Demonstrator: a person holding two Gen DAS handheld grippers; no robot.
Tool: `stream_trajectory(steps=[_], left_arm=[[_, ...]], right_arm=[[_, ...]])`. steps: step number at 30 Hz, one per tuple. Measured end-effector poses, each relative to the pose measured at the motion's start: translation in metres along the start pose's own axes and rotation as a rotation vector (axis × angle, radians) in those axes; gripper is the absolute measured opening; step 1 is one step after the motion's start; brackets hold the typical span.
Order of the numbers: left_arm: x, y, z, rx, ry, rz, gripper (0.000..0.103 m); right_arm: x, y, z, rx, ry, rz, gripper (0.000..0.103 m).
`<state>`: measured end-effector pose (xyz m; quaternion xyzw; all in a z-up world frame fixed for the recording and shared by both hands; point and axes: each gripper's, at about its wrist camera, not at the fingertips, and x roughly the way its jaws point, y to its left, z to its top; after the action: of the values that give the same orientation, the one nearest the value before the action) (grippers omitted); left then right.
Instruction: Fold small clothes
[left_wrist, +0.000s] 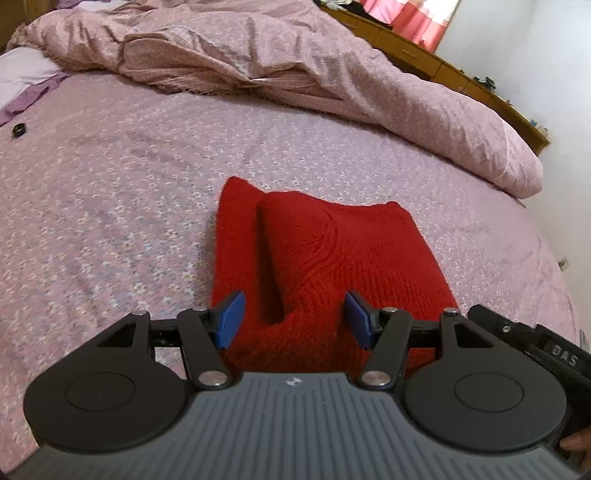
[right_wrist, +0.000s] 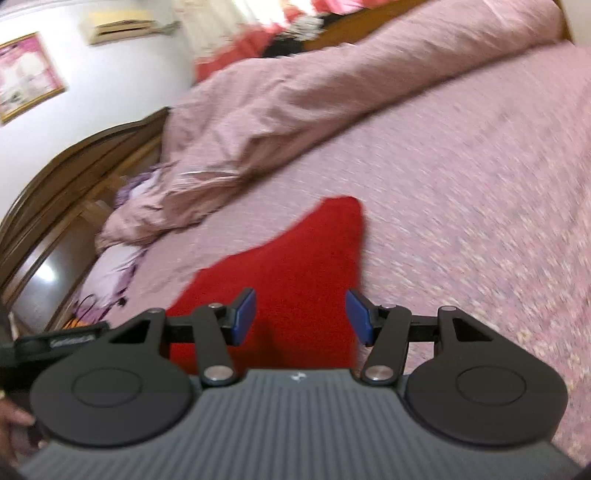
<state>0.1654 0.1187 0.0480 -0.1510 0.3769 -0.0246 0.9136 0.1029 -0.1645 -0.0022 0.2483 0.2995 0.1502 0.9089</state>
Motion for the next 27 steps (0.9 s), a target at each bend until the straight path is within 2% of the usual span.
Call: stream_trajectory(steps=[2, 4, 7, 12, 15, 18, 21, 24, 27], left_arm=[[0.004, 0.001, -0.003, 0.003, -0.011, -0.019, 0.058], [0.004, 0.004, -0.006, 0.001, -0.009, -0.050, 0.035], [0.002, 0.006, -0.008, 0.004, -0.019, -0.065, 0.026], [-0.019, 0.010, -0.013, 0.040, -0.085, -0.049, 0.023], [-0.035, 0.024, -0.017, 0.009, -0.116, -0.020, 0.022], [-0.033, 0.041, -0.022, -0.031, -0.091, 0.007, 0.022], [-0.020, 0.056, -0.030, -0.080, -0.059, 0.011, 0.023], [-0.010, 0.062, -0.035, -0.096, -0.042, 0.009, 0.023], [-0.004, 0.066, -0.036, -0.092, -0.038, 0.013, 0.024]], right_arm=[[0.008, -0.010, -0.003, 0.047, 0.026, -0.006, 0.057], [0.013, -0.017, -0.005, 0.097, 0.033, 0.024, 0.057], [0.019, -0.023, -0.006, 0.140, 0.035, 0.055, 0.057], [0.028, -0.020, -0.006, 0.192, 0.061, 0.129, 0.057], [0.024, -0.005, -0.005, 0.120, 0.053, 0.175, 0.057], [0.022, 0.014, -0.005, 0.046, 0.049, 0.209, 0.057], [0.026, 0.031, -0.009, -0.019, 0.056, 0.192, 0.056], [0.031, 0.043, -0.016, -0.123, 0.064, 0.124, 0.056], [0.034, 0.046, -0.021, -0.186, 0.063, 0.096, 0.056]])
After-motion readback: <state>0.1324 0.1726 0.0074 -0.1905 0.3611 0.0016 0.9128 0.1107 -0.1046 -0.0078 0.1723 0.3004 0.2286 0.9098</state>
